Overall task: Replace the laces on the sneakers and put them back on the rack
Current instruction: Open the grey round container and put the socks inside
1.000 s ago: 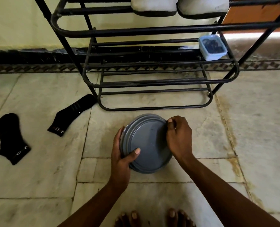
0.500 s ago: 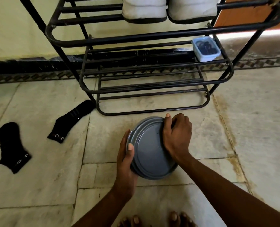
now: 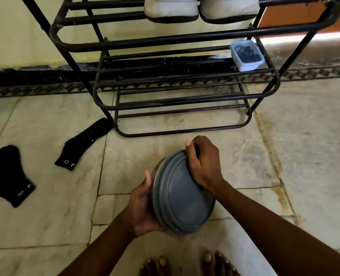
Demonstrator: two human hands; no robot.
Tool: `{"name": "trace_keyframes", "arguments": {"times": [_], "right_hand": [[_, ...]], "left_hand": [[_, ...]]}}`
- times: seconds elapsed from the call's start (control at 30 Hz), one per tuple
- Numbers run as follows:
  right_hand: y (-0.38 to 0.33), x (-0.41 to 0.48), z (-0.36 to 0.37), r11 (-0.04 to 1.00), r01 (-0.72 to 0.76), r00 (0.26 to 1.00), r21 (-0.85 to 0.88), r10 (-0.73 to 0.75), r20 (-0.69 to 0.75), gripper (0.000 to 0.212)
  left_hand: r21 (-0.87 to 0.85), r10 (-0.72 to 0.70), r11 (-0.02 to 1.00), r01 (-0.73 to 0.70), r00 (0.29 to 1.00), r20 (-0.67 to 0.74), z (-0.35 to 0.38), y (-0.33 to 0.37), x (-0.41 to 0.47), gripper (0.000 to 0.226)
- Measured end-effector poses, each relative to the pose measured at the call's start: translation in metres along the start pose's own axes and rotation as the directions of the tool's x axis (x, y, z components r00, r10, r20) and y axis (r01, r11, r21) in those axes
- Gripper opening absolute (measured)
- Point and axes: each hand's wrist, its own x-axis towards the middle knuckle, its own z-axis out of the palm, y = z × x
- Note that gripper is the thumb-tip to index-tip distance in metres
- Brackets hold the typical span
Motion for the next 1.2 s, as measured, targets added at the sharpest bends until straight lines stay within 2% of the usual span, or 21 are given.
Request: {"name": "trace_keyframes", "arguments": {"times": [0.1,0.2,0.3,0.4,0.6,0.67,0.8,0.87,0.93,1.0,1.03,1.07,1.1,1.13,1.2], "right_hand": [[-0.002,-0.008,0.000,0.999,-0.007,0.999,0.053,0.005,0.032,0.043],[-0.005,-0.014,0.001,0.998,-0.007,0.999,0.057,0.004,0.050,0.043],[-0.007,-0.013,-0.001,0.999,0.008,0.998,0.041,-0.011,0.058,0.042],[-0.010,-0.005,0.000,0.999,0.031,0.993,-0.025,-0.028,0.112,0.042],[-0.012,0.012,0.005,0.989,0.132,0.957,-0.074,-0.108,0.270,0.037],[-0.014,0.015,0.005,0.985,0.150,0.948,-0.082,-0.120,0.294,0.036],[-0.022,0.017,0.005,0.978,0.194,0.935,-0.082,-0.159,0.318,0.034],[-0.025,0.019,0.005,0.974,0.210,0.926,-0.087,-0.169,0.337,0.035],[-0.029,0.021,0.005,0.969,0.229,0.917,-0.090,-0.184,0.354,0.036],[-0.033,0.023,0.005,0.964,0.249,0.910,-0.096,-0.199,0.365,0.037],[-0.033,0.024,0.006,0.961,0.259,0.908,-0.098,-0.207,0.365,0.037],[-0.034,0.025,0.006,0.957,0.271,0.906,-0.102,-0.218,0.362,0.037],[-0.033,0.026,0.006,0.953,0.285,0.904,-0.105,-0.231,0.360,0.037],[-0.033,0.027,0.006,0.948,0.300,0.901,-0.108,-0.244,0.359,0.038],[-0.033,0.027,0.007,0.937,0.329,0.894,-0.117,-0.269,0.359,0.039]], "left_hand": [[0.011,-0.017,1.000,0.017,0.999,0.049,0.003,0.001,-0.003,0.099],[0.040,0.026,0.999,-0.026,1.000,0.002,0.001,0.006,0.000,0.105],[0.040,0.032,0.999,-0.030,0.998,-0.053,0.003,0.008,0.004,0.091],[-0.033,0.069,0.997,-0.069,0.998,-0.012,0.010,0.003,0.004,0.077],[-0.167,0.167,0.974,-0.155,0.984,0.057,0.015,-0.004,0.004,0.082],[-0.180,0.171,0.972,-0.154,0.981,0.087,0.015,-0.004,0.002,0.081],[-0.197,0.267,0.950,-0.244,0.959,0.099,0.012,-0.007,0.000,0.079],[-0.218,0.250,0.951,-0.220,0.960,0.123,0.002,-0.006,0.001,0.076],[-0.229,0.253,0.948,-0.223,0.961,0.114,0.005,-0.001,-0.001,0.067],[-0.258,0.336,0.911,-0.323,0.942,0.006,-0.019,-0.005,0.001,0.068],[-0.308,0.337,0.896,-0.320,0.942,0.003,-0.020,-0.007,0.000,0.069],[-0.289,0.341,0.897,-0.336,0.940,-0.033,-0.013,-0.008,0.000,0.068],[-0.270,0.360,0.897,-0.351,0.933,-0.019,-0.003,-0.007,0.006,0.062],[-0.250,0.247,0.938,-0.242,0.969,-0.012,0.005,-0.004,0.004,0.051],[-0.189,0.290,0.934,-0.303,0.952,-0.095,0.004,-0.006,0.002,0.036]]}}
